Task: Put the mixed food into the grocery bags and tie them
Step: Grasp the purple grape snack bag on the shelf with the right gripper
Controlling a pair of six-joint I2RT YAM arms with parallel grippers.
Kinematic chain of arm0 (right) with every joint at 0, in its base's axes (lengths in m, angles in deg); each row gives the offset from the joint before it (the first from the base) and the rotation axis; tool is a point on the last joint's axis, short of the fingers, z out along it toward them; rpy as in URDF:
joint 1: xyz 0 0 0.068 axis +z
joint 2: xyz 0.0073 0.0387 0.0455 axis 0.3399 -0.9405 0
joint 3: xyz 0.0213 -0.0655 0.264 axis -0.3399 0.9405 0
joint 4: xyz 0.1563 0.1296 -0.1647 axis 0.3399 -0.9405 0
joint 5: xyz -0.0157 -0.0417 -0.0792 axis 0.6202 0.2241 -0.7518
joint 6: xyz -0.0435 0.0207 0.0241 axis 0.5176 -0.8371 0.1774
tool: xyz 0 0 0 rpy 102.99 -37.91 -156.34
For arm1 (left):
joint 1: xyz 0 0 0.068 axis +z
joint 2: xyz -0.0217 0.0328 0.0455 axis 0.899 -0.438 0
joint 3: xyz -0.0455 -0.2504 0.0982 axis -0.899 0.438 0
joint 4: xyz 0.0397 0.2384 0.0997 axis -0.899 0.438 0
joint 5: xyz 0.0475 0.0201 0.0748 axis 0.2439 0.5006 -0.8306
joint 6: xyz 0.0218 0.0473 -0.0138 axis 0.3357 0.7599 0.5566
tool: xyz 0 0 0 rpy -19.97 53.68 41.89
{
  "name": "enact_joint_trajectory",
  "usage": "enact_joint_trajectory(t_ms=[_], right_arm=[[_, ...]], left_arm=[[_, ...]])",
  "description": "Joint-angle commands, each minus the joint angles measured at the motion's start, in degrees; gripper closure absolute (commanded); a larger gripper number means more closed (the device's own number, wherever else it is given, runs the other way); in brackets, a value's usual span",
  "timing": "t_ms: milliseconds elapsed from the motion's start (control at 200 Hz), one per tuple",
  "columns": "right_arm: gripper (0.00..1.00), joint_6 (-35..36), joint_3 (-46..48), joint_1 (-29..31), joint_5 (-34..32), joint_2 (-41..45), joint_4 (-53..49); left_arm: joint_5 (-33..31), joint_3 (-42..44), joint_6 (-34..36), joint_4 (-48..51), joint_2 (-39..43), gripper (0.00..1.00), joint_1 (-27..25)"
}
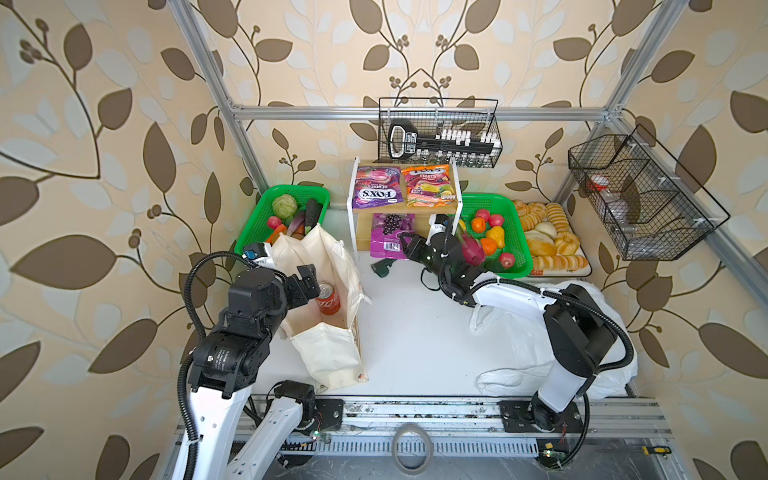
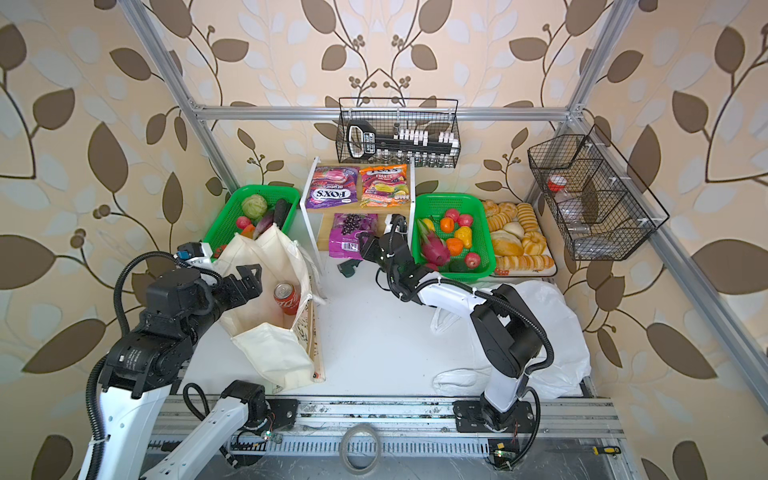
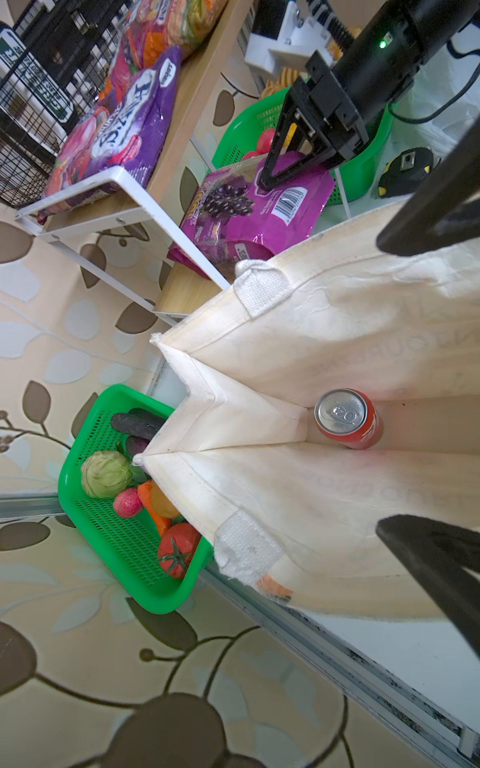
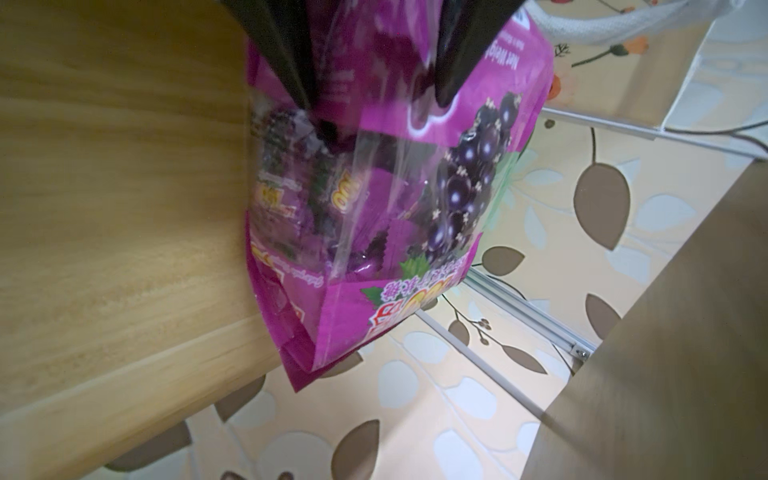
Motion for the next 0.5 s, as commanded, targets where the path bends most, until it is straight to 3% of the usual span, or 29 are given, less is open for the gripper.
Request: enact_joint_trajectory(t_ms=[0,165,495], right_arm=[[0.81,-0.2,2.0,0.7,1.0,0.5,0.6],[1.0,-1.6,3.2,0.9,8.3,3.6,0.3],[1.0,-5.0,6.2,-0.9,11.4,9.1,-4.9]], left_arm=[[-1.2,-1.6,-0.4,0.7,0.7,0.01,0.2],[-1.3,-1.7,-0.5,0.8,1.3,0.01,0.2],[0.6,-2.8,-3.5,4.2,0.6,0.01,0.2]])
